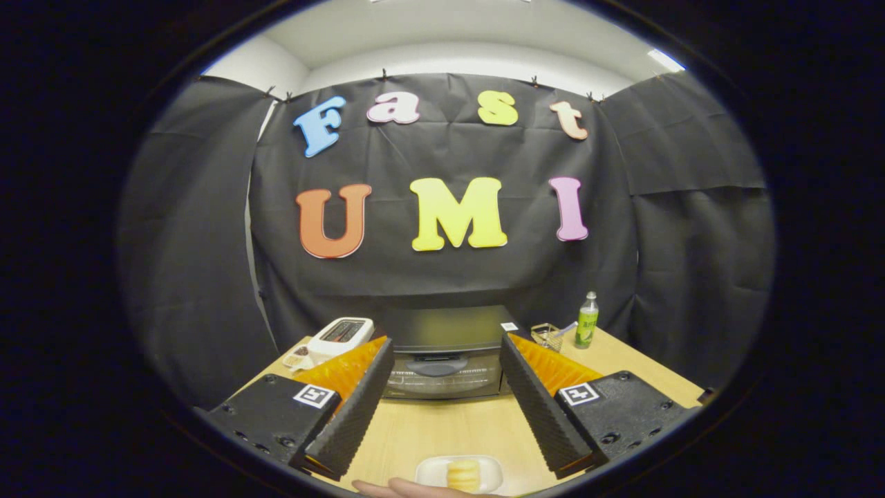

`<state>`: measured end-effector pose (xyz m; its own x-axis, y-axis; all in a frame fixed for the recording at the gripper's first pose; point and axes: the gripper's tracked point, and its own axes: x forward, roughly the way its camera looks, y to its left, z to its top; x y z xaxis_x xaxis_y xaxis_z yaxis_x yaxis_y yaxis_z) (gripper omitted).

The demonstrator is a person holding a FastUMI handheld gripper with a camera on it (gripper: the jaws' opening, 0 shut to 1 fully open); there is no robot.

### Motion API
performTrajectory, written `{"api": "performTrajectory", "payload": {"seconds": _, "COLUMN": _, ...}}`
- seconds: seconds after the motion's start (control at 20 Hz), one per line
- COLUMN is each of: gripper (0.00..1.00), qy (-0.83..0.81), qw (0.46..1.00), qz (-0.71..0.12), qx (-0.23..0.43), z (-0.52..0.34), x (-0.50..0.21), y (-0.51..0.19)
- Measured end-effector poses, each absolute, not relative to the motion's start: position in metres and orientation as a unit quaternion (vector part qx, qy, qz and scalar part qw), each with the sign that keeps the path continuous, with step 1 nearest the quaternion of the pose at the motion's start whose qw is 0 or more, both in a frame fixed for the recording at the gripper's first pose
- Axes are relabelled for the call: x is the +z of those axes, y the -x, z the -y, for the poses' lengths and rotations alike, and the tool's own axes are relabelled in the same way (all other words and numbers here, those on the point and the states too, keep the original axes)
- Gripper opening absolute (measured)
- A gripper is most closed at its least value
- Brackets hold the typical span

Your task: Open the toaster oven, put the food inside, and close the toaster oven door.

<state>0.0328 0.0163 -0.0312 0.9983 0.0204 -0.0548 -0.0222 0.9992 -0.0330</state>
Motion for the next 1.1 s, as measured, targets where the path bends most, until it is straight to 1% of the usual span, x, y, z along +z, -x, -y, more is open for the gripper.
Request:
{"api": "performTrajectory", "payload": {"seconds": 0.35, "gripper": 1.0, "qy": 0.008, "qw": 0.999, "qz": -0.021, "qx": 0.026, "z": -0.028, "x": -0.045, "y": -0.089}}
{"api": "performTrajectory", "payload": {"seconds": 0.5, "gripper": 1.0, "qy": 0.013, "qw": 1.0, "qz": -0.017, "qx": 0.015, "z": -0.026, "x": -0.057, "y": -0.127}}
{"api": "performTrajectory", "payload": {"seconds": 0.65, "gripper": 1.0, "qy": 0.026, "qw": 0.999, "qz": -0.033, "qx": 0.028, "z": -0.034, "x": -0.08, "y": -0.166}}
{"api": "performTrajectory", "payload": {"seconds": 0.8, "gripper": 1.0, "qy": 0.033, "qw": 0.997, "qz": -0.063, "qx": 0.012, "z": -0.023, "x": -0.108, "y": -0.196}}
{"api": "performTrajectory", "payload": {"seconds": 0.95, "gripper": 1.0, "qy": 0.005, "qw": 0.995, "qz": -0.094, "qx": 0.027, "z": -0.029, "x": -0.135, "y": -0.21}}
{"api": "performTrajectory", "payload": {"seconds": 1.1, "gripper": 1.0, "qy": 0.022, "qw": 0.993, "qz": -0.11, "qx": 0.026, "z": -0.032, "x": -0.144, "y": -0.221}}
